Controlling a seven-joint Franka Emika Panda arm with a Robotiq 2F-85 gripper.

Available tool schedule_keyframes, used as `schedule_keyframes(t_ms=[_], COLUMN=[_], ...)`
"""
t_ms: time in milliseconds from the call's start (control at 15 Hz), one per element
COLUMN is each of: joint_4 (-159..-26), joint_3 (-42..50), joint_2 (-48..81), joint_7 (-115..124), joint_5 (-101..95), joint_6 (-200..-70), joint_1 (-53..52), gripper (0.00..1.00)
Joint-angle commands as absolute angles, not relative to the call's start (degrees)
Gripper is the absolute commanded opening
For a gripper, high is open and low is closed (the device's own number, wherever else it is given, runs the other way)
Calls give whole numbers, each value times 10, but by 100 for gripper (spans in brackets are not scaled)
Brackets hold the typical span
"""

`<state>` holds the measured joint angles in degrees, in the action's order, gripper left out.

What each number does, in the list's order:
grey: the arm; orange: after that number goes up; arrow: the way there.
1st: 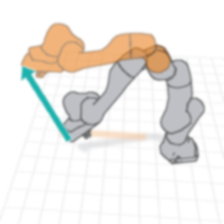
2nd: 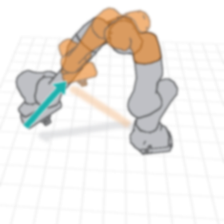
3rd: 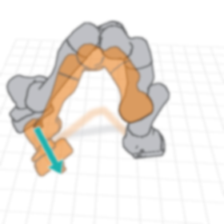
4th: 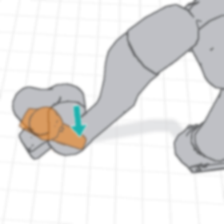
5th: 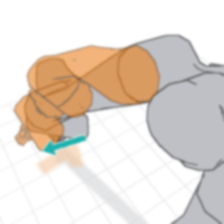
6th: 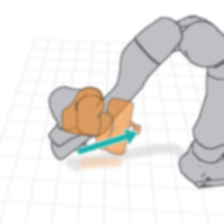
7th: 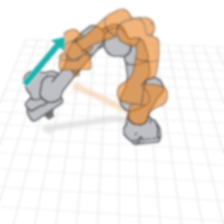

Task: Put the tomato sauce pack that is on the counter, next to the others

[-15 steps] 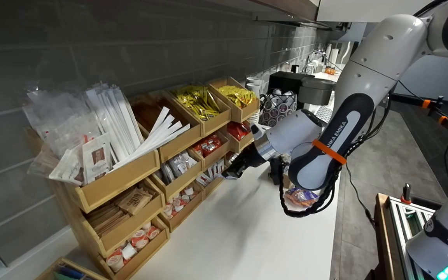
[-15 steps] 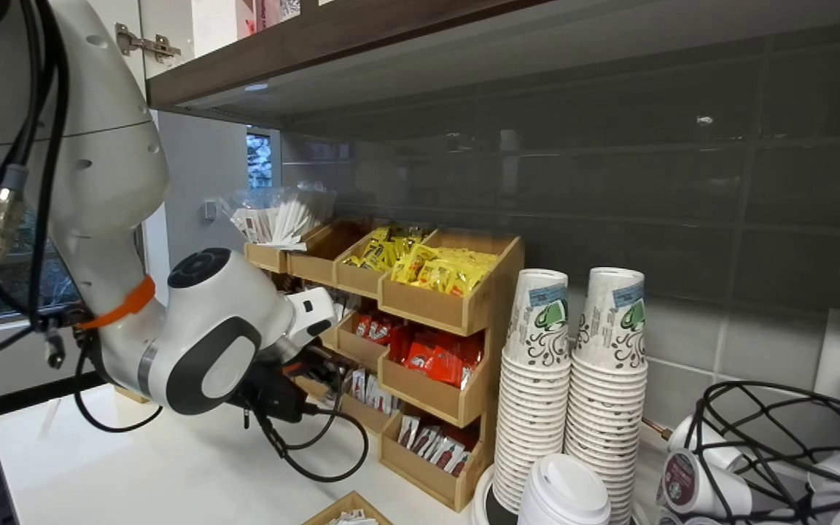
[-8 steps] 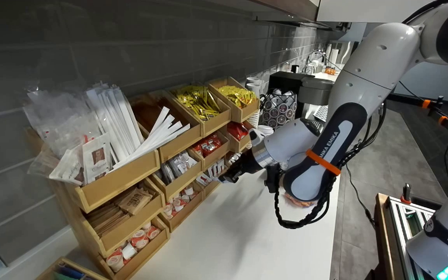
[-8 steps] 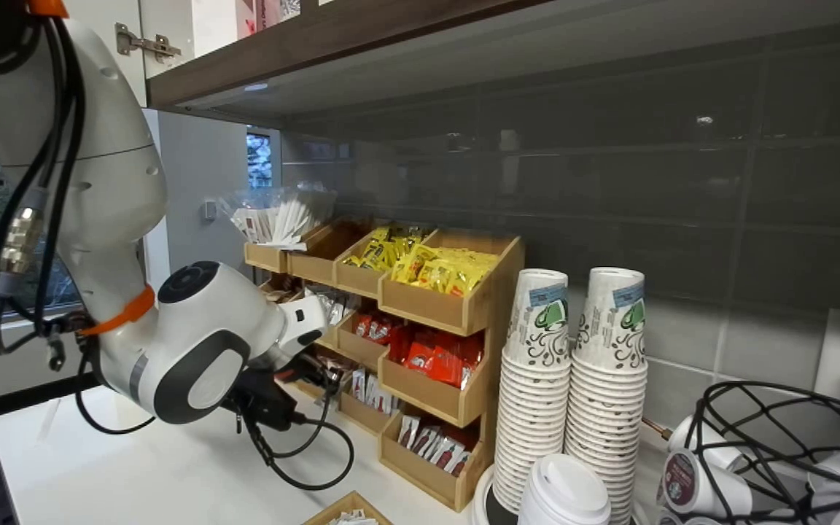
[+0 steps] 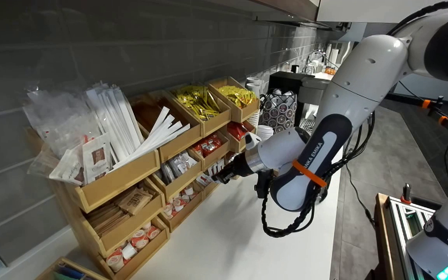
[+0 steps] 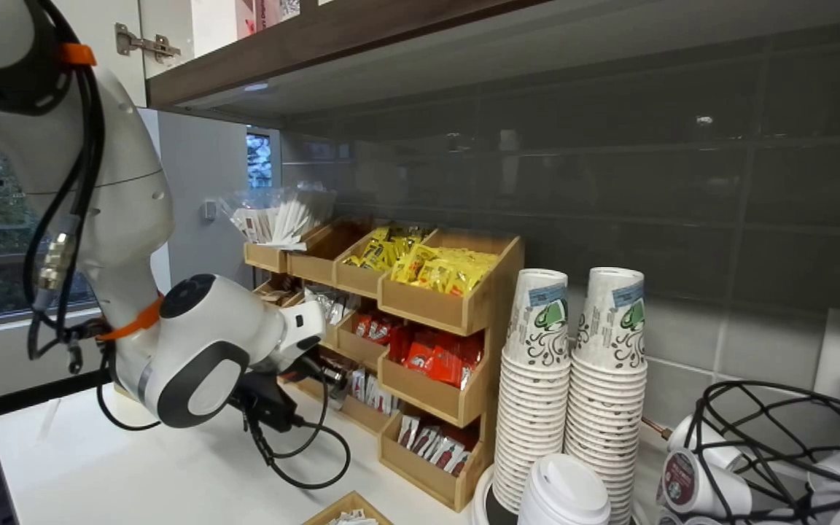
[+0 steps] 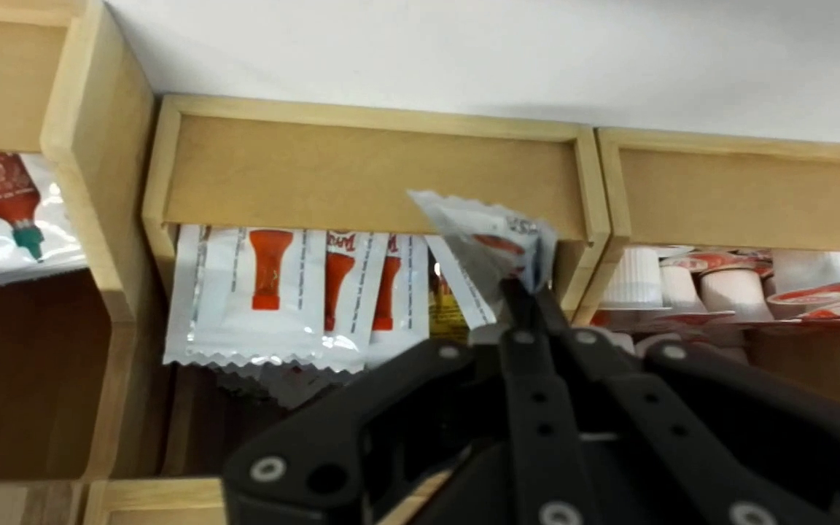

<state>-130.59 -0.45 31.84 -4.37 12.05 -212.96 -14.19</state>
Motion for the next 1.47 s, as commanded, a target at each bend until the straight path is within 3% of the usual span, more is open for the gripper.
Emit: schedule_keyframes(t_ms=[0,1400], joint_4=[-1269,-1171], joint_3=[14,-23], joint_2=[356,449], joint_7=[-42,25], joint_5=[170,212], joint_6=[-2162,-2270], joint_1=[-175,-165], gripper=[0,0])
